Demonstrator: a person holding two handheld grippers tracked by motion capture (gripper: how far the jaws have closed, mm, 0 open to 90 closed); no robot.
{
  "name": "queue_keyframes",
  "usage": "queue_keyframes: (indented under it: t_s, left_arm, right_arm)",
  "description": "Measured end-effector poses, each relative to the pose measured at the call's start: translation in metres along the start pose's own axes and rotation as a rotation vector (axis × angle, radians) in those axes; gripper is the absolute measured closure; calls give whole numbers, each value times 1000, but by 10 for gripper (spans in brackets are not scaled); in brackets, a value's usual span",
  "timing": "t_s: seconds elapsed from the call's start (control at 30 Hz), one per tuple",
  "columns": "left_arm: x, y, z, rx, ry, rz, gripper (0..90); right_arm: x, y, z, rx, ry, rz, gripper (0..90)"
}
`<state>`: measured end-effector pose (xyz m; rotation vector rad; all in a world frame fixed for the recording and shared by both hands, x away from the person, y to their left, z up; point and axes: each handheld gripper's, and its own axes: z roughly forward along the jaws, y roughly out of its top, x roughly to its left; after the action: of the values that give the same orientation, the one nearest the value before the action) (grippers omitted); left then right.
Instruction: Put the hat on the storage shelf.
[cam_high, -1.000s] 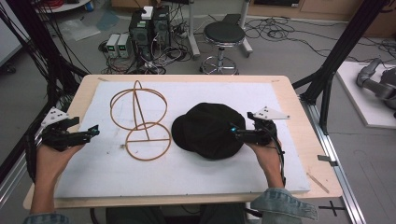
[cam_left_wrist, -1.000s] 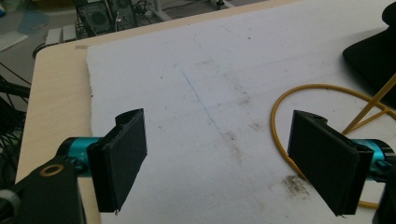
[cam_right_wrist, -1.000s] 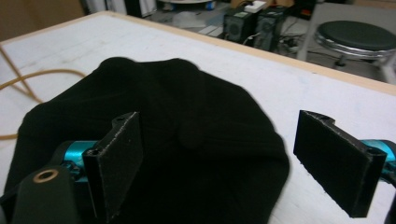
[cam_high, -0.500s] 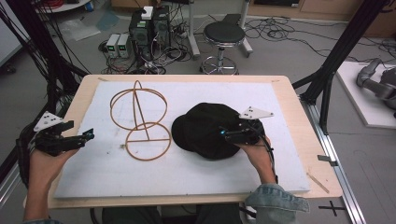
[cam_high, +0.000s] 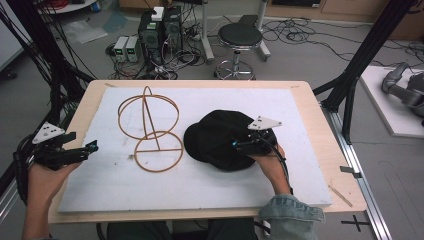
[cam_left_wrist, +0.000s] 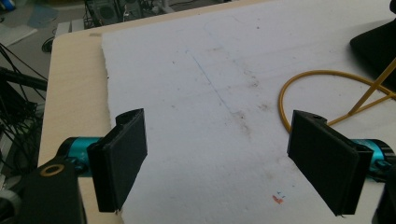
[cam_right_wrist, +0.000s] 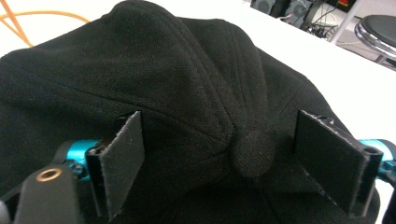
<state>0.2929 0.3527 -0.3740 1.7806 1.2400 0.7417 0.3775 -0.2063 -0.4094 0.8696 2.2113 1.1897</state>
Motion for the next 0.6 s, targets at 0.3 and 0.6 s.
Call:
queue_keyframes:
  t_s: [0.3, 0.6]
  left_arm:
    - [0, -1, -1, 1, 6, -3, 203]
    - [-1, 0, 1, 1, 6, -1, 204]
  right_arm:
    - [3, -2, 4, 26, -26, -33, 390]
    - [10, -4, 2, -9, -63, -98, 583]
